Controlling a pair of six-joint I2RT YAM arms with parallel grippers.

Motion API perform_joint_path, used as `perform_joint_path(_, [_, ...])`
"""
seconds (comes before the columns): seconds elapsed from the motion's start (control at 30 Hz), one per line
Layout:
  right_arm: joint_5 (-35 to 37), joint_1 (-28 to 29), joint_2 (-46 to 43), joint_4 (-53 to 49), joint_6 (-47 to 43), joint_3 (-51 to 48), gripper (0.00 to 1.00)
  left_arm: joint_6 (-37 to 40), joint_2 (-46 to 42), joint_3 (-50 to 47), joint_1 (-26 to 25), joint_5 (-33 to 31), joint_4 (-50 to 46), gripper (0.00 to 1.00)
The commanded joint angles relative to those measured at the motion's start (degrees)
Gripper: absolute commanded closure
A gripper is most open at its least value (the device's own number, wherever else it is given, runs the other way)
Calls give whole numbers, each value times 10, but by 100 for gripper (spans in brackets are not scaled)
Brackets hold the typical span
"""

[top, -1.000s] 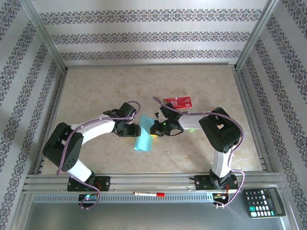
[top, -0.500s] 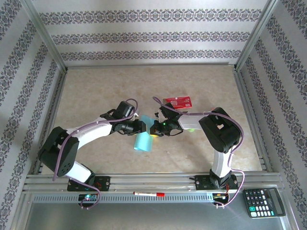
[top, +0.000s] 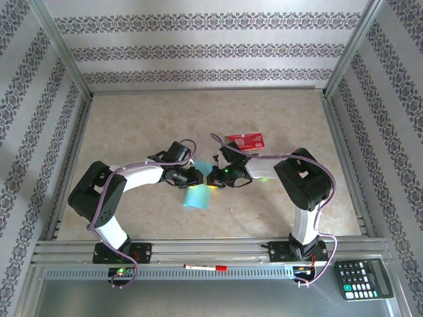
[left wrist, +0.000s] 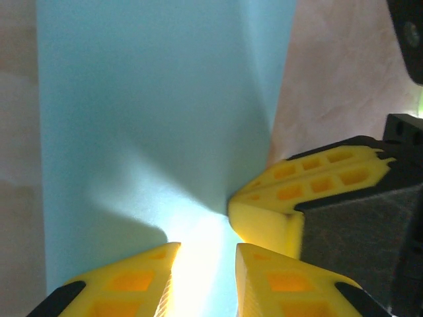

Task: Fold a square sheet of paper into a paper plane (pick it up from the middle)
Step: First fold in half a square sheet of paper at the center of the table.

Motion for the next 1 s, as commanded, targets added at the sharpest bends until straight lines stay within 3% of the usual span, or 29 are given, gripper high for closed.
perform_joint_path(0.0, [119, 5, 63, -81, -8, -25, 99, 26, 6, 10, 13, -14, -24, 73])
perform_joint_path(0.47, [123, 3, 65, -85, -10, -28, 100, 61, 29, -5, 44, -33, -63, 73])
perform_joint_path(0.73, [125, 4, 64, -87, -11, -32, 100, 74, -9, -3, 56, -28, -77, 71])
perform_joint_path(0.97, [127, 3, 63, -87, -10, -32, 100, 19, -70, -32, 43, 51, -11, 67])
